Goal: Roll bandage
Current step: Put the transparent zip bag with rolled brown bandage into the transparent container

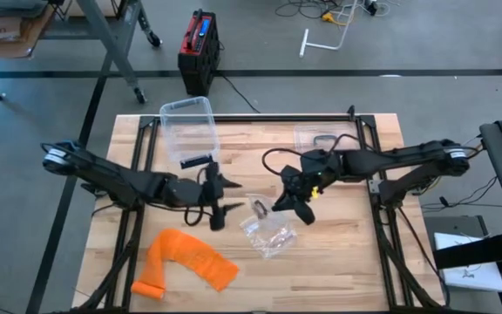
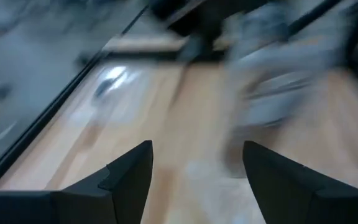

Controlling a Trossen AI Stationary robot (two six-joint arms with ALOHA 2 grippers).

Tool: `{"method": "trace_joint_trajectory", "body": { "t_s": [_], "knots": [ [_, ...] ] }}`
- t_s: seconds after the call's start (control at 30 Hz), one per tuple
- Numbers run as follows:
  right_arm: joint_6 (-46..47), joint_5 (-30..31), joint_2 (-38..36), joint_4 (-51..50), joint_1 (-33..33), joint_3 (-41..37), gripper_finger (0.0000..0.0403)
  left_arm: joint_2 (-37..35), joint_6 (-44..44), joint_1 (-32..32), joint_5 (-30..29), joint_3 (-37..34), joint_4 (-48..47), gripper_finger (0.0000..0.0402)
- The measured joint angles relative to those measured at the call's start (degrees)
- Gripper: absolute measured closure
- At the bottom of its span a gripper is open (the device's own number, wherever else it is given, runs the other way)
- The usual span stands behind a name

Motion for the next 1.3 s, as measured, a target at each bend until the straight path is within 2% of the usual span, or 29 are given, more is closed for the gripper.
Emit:
{"method": "trace_joint_trajectory", "body": {
  "t_s": [0.13,0.3,0.57,0.7,0.83,1.0,1.17,1.3],
  "knots": [
    [-1.3,-0.02,-1.27,-5.04,0.07,0.77,0.0403,1.89,8.05,0.0,5.77,-5.11,18.16,0.0167],
    [-1.28,-0.19,-1.28,-5.21,0.09,0.76,0.0403,5.34,12.42,0.64,6.48,-7.34,28.38,0.0182],
    [-2.26,-4.48,-0.52,-7.89,0.11,0.75,0.0403,8.14,13.3,1.88,6.57,-5.41,28.48,0.0199],
    [-3.14,-4.04,-0.5,-9.95,0.11,0.73,0.0403,8.29,13.69,1.88,12.98,-3.76,28.08,0.0207],
    [-4.73,-4.03,-0.52,-9.41,0.11,0.73,0.0403,9.88,13.67,1.81,14.54,-1.96,28.08,0.0225],
    [-4.84,-4.04,-0.52,-9.1,0.09,0.74,0.0403,13.19,13.67,1.88,14.46,0.24,27.13,0.0263],
    [-5.01,-4.06,-0.52,-9.26,0.37,1.53,0.0403,15.36,13.67,1.86,14.44,3.72,22.33,0.0311],
    [-5.72,-4.02,-0.52,-9.56,0.35,2.37,0.0403,15.44,13.67,1.86,14.42,5.53,20.29,0.036]
  ]
}}
